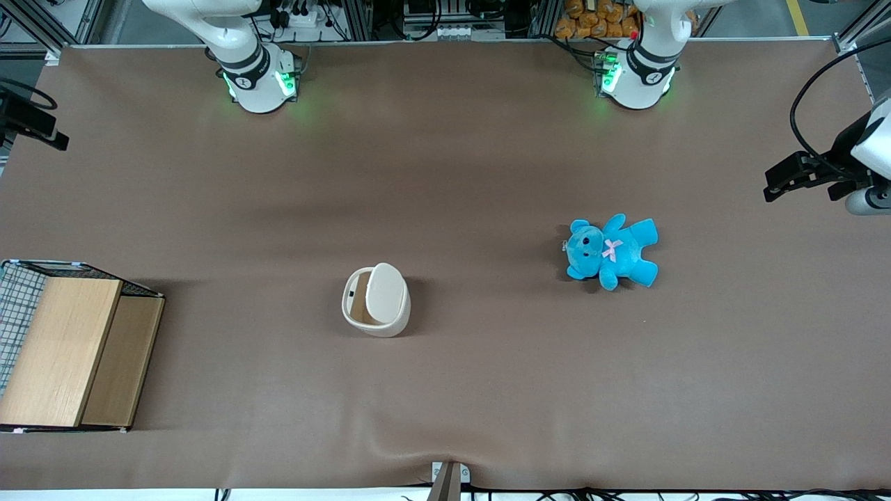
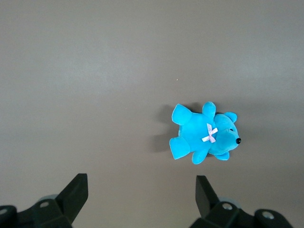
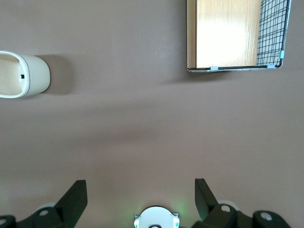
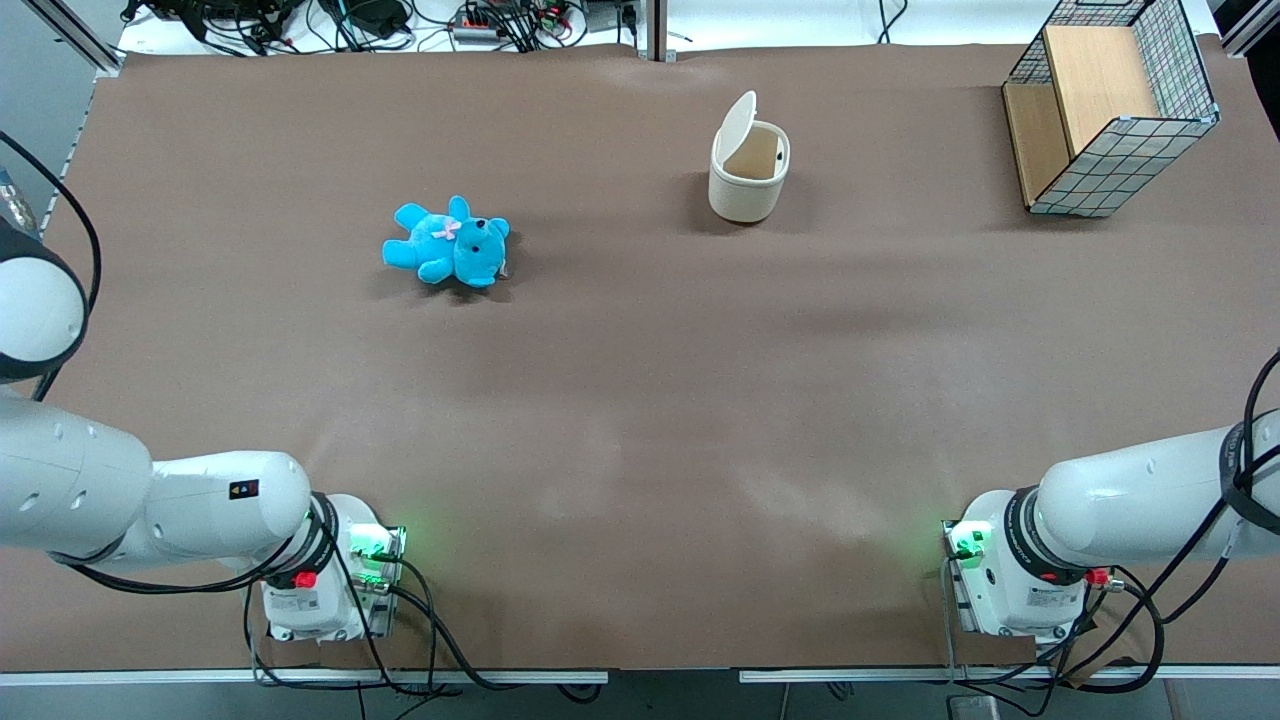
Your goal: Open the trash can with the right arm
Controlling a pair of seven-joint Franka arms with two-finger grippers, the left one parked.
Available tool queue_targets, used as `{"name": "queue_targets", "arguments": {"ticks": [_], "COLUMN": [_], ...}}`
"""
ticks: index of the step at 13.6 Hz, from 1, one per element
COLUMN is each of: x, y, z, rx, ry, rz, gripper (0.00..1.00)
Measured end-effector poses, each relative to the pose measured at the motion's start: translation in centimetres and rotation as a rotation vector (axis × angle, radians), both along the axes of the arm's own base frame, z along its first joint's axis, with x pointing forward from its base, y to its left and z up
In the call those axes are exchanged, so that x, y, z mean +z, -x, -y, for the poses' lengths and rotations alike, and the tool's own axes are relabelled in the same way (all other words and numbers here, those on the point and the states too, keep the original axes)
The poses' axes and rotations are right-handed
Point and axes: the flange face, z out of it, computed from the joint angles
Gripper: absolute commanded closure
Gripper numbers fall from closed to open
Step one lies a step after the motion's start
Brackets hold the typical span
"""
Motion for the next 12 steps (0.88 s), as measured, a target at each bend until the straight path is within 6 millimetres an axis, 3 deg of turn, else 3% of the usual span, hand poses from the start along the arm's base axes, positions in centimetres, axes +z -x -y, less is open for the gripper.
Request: {"name": "queue_targets", "arguments": {"ticks": [12], "x": [0.46], "y": [-0.19], "z": [0.47], "rx": [-0.007], "ry": [0.042], "rz": [0.035], "gripper": [0.0]}}
